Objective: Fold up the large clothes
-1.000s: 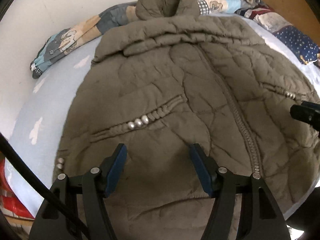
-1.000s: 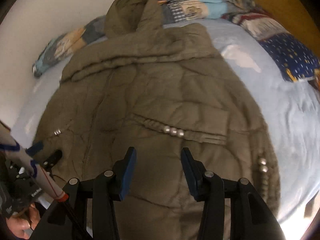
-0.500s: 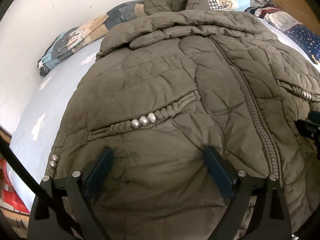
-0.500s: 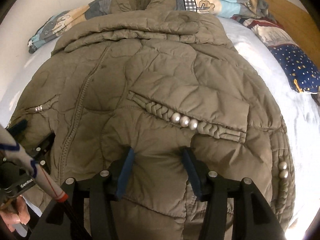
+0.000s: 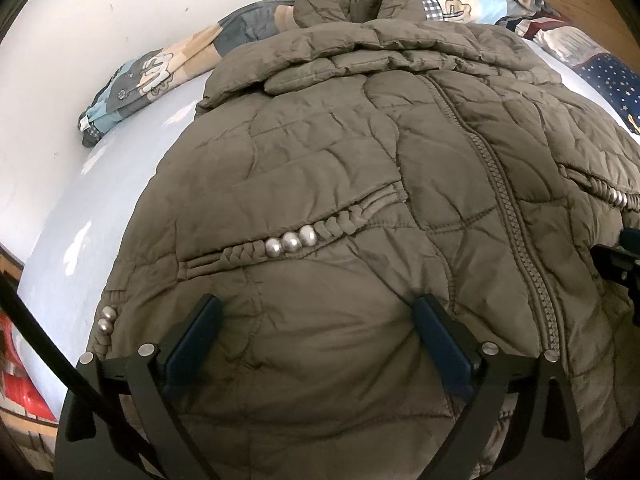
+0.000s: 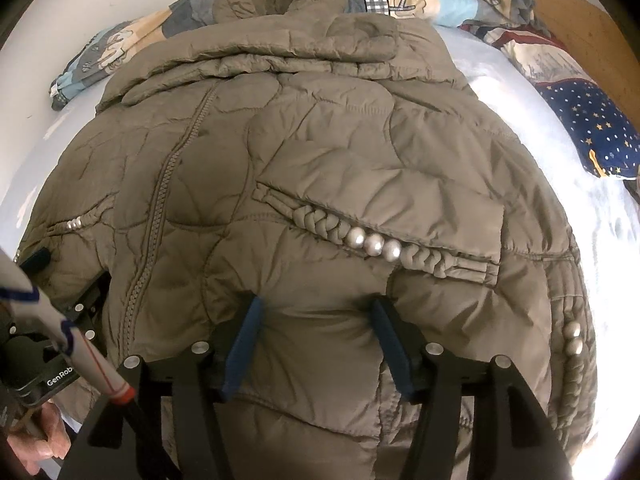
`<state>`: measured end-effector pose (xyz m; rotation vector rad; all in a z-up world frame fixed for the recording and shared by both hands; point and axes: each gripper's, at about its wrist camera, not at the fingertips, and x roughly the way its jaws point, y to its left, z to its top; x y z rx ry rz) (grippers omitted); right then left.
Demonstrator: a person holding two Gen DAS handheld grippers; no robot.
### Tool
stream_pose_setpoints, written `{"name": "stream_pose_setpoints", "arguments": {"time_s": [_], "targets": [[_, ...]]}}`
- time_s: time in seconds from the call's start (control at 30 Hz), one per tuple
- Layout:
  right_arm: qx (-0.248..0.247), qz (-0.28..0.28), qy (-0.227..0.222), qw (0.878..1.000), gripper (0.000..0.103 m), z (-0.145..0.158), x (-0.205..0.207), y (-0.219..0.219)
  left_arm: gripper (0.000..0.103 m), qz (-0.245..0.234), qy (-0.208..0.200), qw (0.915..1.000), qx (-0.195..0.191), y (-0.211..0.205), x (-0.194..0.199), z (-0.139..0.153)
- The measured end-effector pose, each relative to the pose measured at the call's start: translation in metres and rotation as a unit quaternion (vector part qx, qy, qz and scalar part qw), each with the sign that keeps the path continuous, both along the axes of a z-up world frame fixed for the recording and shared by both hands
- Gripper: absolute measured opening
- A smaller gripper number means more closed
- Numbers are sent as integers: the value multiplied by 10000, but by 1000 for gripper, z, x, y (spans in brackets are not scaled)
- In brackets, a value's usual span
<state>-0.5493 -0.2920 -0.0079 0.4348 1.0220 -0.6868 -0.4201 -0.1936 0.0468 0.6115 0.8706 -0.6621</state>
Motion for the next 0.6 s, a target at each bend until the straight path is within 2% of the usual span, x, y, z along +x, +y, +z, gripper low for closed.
{"name": "stream_pose_setpoints", "arguments": {"time_s": [0.33,0.47,0.53,0.6], "targets": [[53,-47,53,10000,67,-1,4,-2,100,78,63,9999,45,-1,2,0],[60,-76,65,9999,67,-1,5,-2,100,37,186,9995,256,-7,6,5],[65,-78,84,9999,67,-1,5,-2,99,29,299,9994,181,-9,8,13],[160,-100,77,9998,67,1,5,-4,99,-16,294,9995,-61,-12,11,29]]}}
